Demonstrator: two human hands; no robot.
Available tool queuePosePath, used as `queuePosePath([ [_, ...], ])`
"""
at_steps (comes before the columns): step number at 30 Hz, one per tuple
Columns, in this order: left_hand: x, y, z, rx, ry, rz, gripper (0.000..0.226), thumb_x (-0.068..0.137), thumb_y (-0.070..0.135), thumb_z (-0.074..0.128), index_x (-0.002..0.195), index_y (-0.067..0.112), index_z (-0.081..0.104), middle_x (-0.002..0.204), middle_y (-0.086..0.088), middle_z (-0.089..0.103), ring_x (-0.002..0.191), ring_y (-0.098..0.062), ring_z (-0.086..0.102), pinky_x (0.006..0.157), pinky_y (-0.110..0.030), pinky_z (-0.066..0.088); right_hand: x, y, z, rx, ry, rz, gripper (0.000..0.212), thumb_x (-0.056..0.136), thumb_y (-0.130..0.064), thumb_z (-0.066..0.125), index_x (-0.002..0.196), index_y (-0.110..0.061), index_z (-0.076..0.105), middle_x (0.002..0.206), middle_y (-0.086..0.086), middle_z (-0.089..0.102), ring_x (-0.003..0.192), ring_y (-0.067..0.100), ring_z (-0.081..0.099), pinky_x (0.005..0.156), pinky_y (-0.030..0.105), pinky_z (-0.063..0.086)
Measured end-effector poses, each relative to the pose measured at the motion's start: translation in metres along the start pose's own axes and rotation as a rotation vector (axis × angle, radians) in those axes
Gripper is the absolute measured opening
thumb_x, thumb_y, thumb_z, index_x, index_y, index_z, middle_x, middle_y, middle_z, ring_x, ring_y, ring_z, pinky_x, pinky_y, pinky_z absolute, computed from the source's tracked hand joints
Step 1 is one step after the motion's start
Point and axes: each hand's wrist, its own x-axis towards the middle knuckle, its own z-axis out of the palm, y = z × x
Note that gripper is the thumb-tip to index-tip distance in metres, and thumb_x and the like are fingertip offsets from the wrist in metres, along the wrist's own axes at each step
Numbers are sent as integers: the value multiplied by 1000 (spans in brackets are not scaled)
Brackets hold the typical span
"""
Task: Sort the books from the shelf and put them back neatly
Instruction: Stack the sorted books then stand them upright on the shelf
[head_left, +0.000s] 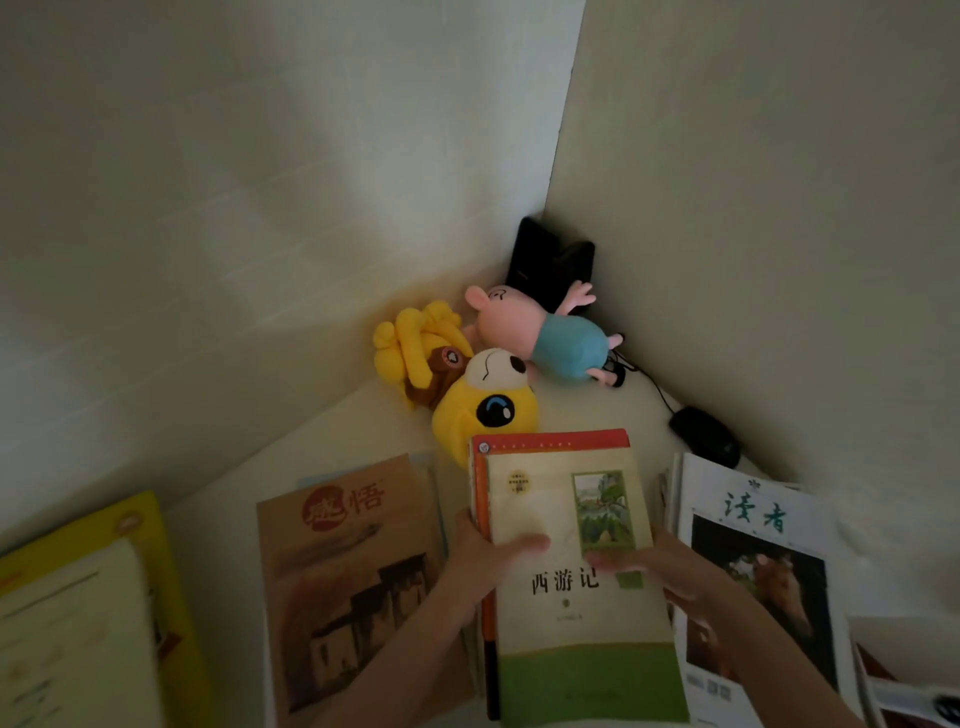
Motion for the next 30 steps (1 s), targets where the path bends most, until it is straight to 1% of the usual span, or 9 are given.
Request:
queuePosePath([
  [3,1,-6,-4,-8,21,-3,110,64,19,88,146,24,14,135,-3,48,116,-23,54,92,-39,52,4,3,3,-21,18,1,114,15,-49,94,117,-15,57,110,8,70,103,27,66,97,52,47],
  [9,16,4,-10,18,-1,-95,122,53,14,92,148,20,16,137,-5,48,119,-27,52,97,-45,48,33,20,0,15,56,55,124,25,-40,98,132,-11,44,119,10,65,110,31,61,102,56,42],
  [13,21,17,-8,33,-47,-87,101,59,21,90,141,14,31,134,-7,53,118,-26,55,98,-44,48,40,18,-4,40,13,92,119,20,-42,97,125,-11,51,120,13,64,113,34,58,105,59,36],
  [15,19,31,-12,-108,-184,-153,69,67,41,78,125,13,52,124,-9,63,109,-26,61,101,-44,45,36,15,-3,41,1,91,119,21,-41,97,125,-10,49,118,14,64,111,34,60,104,59,37],
  [17,24,42,-21,-206,-258,-137,54,76,56,59,112,16,60,121,-10,65,107,-26,61,105,-43,41,33,15,-3,45,-1,77,119,22,-39,97,127,-10,47,116,13,66,109,32,62,103,57,40],
  [21,50,61,-33,-502,-312,25,72,88,73,24,121,19,60,120,-11,67,112,-30,62,100,-49,44,27,20,-3,41,1,23,117,26,-38,97,129,-13,46,114,7,68,109,26,63,106,55,38],
  [25,71,89,-16,-236,-117,18,51,84,57,57,103,11,66,95,-14,73,87,-27,67,78,-36,55,28,25,-7,65,-7,39,114,34,-31,96,132,-14,42,114,5,69,107,22,64,92,39,47],
  [27,80,95,-9,-129,-38,109,46,81,54,64,100,11,66,88,-9,71,78,-22,66,71,-31,56,30,24,-9,63,2,50,113,32,-31,97,130,-14,44,113,5,69,107,22,64,93,39,47],
  [30,91,98,-6,421,78,301,53,80,65,58,67,14,58,65,-5,61,69,-24,59,73,-33,47,36,22,-3,41,4,63,110,25,-41,96,122,-14,54,108,3,72,104,22,66,93,42,49],
])
